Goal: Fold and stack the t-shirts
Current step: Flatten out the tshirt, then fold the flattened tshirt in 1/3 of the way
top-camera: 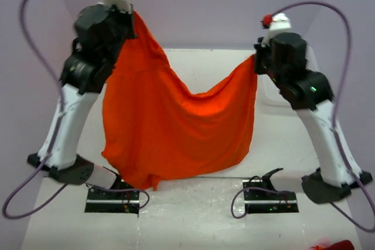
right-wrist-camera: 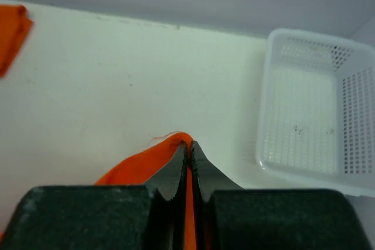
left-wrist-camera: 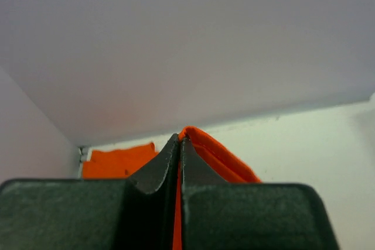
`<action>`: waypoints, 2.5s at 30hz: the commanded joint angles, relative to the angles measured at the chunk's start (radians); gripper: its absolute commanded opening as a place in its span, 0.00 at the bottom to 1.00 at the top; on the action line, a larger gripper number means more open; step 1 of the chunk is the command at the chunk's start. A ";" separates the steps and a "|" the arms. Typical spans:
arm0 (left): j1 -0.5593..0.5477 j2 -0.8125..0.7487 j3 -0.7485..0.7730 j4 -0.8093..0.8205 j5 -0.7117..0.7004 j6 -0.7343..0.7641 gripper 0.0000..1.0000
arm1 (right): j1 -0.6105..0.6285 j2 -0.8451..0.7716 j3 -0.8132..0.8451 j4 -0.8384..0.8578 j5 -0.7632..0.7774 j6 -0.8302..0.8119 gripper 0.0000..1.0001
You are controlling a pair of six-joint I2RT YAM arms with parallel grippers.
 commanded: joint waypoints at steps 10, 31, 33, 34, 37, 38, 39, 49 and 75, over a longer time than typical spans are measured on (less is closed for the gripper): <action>0.270 0.837 0.337 0.113 0.274 -0.032 0.00 | -0.245 0.659 0.138 0.096 -0.125 0.004 0.00; 0.333 0.959 0.158 0.460 0.548 0.014 0.00 | -0.373 1.105 0.545 0.117 -0.211 -0.024 0.00; 0.321 0.953 0.138 0.455 0.556 0.016 0.00 | -0.382 1.118 0.557 0.130 -0.191 -0.036 0.00; 0.309 0.945 0.117 0.455 0.558 0.019 0.00 | -0.391 1.129 0.565 0.133 -0.171 -0.039 0.00; 0.280 0.906 0.037 0.469 0.550 0.020 0.00 | -0.422 1.143 0.568 0.163 -0.135 -0.042 0.00; 0.275 0.895 0.015 0.486 0.539 0.017 0.00 | -0.428 1.141 0.560 0.177 -0.137 -0.051 0.00; 0.269 0.886 -0.003 0.487 0.532 0.011 0.00 | -0.436 1.141 0.559 0.195 -0.131 -0.058 0.00; 0.246 0.797 -0.089 0.469 0.457 -0.004 0.00 | -0.465 1.181 0.599 0.263 -0.151 -0.140 0.00; 0.284 0.560 -0.373 0.460 0.286 -0.033 0.00 | -0.520 1.192 0.556 0.205 -0.142 -0.065 0.00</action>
